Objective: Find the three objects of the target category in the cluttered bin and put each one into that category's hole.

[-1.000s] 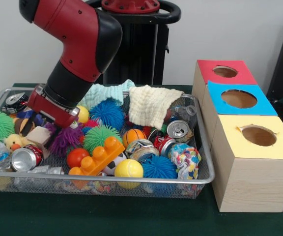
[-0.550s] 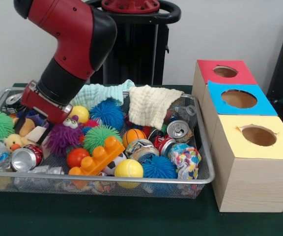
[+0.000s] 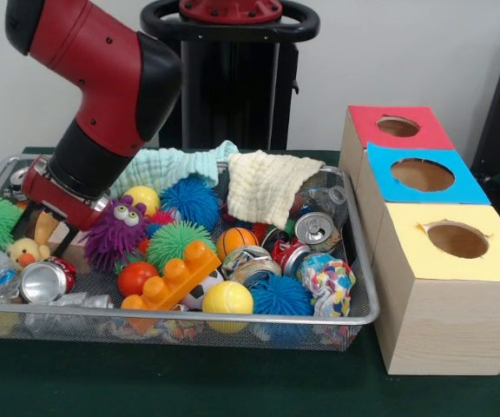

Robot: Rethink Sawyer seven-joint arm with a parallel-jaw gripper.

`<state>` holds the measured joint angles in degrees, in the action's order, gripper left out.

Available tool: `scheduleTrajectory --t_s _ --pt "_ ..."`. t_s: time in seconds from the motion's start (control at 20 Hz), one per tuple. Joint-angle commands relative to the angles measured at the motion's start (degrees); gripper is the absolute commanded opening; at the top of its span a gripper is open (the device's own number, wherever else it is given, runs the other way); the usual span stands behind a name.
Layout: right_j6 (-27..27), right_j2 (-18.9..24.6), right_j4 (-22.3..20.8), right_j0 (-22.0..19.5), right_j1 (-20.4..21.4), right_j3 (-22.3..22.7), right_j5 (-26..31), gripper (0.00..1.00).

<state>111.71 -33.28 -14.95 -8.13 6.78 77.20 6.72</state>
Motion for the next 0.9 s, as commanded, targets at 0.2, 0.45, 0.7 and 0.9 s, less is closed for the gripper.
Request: scheduleTrajectory --t_s 0.2,0.45,0.7,0.9 --pt "2.08 6.5 -2.77 -2.91 -5.03 -4.84 -1.27 1.0" --pt "2.57 6.32 -2.63 -2.54 -5.84 -5.45 -1.26 1.0" --pt "2.3 6.45 -3.15 -2.57 -6.2 -5.69 -2.27 1.0" --pt "2.06 5.97 -2.94 -1.7 -6.81 -6.57 -0.46 1.0"
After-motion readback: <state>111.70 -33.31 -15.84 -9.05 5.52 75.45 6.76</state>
